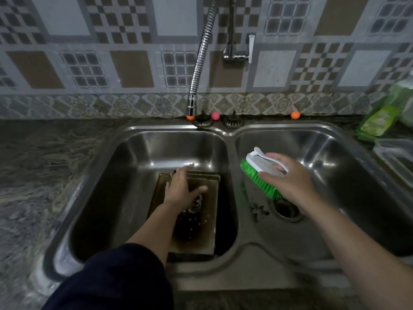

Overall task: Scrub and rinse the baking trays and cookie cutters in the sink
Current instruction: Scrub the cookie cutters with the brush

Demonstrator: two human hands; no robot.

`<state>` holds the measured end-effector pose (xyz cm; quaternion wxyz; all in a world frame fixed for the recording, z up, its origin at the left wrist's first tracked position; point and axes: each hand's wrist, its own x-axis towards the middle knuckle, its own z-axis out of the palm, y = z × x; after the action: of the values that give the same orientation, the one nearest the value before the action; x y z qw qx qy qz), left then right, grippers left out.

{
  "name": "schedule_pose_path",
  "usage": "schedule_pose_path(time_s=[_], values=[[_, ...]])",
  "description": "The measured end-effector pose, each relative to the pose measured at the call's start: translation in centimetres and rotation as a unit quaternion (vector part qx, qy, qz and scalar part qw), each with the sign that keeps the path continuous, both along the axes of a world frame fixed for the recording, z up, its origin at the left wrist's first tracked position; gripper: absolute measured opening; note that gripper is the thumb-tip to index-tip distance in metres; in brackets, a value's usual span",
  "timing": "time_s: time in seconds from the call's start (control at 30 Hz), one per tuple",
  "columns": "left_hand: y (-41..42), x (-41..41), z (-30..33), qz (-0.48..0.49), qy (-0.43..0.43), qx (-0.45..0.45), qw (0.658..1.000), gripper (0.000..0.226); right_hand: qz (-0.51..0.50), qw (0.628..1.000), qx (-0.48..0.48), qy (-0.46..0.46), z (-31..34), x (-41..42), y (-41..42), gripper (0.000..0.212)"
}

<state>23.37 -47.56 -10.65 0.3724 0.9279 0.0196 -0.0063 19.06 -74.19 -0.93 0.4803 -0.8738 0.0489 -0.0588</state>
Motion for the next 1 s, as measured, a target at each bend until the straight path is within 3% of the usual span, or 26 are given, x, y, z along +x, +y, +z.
schedule_pose_path(time_s=[0.3,0.43,0.5,0.63,0.73,0.9,1.0], values=[[-11.5,3.0,5.6,-0.09,-0.146,0.091,0.981,0.049,-0.03,1.0,0.0,-0.004,0.0,0.3,-4.8,0.053],[-17.7,3.1,4.3,-0.188,-0.038,0.165,0.967,0.04,-0.027,1.0,0.0,-0.016,-0.6,0.5,-7.7,0.053],[-20.0,2.4,3.1,-0.183,0.069,0.164,0.967,0.043,-0.019,1.0,0.002,-0.02,-0.6,0.7,-9.3,0.053],[-23.0,1.2,-0.7,-0.137,0.162,0.204,0.956,0.043,0.0,0.999,0.0,-0.033,-1.3,1.5,-12.9,0.054],[-24.4,1.2,-3.2,-0.126,0.196,0.235,0.944,0.041,0.027,0.999,-0.012,-0.031,-2.2,2.1,-15.6,0.054],[-24.4,1.6,-6.0,-0.008,0.278,0.242,0.929,0.037,0.067,0.998,0.0,-0.012,-3.7,3.5,-19.7,0.057],[-25.1,0.9,-5.3,-0.012,0.256,0.279,0.926,0.045,0.082,0.997,0.006,-0.006,-4.5,3.9,-21.3,0.059]])
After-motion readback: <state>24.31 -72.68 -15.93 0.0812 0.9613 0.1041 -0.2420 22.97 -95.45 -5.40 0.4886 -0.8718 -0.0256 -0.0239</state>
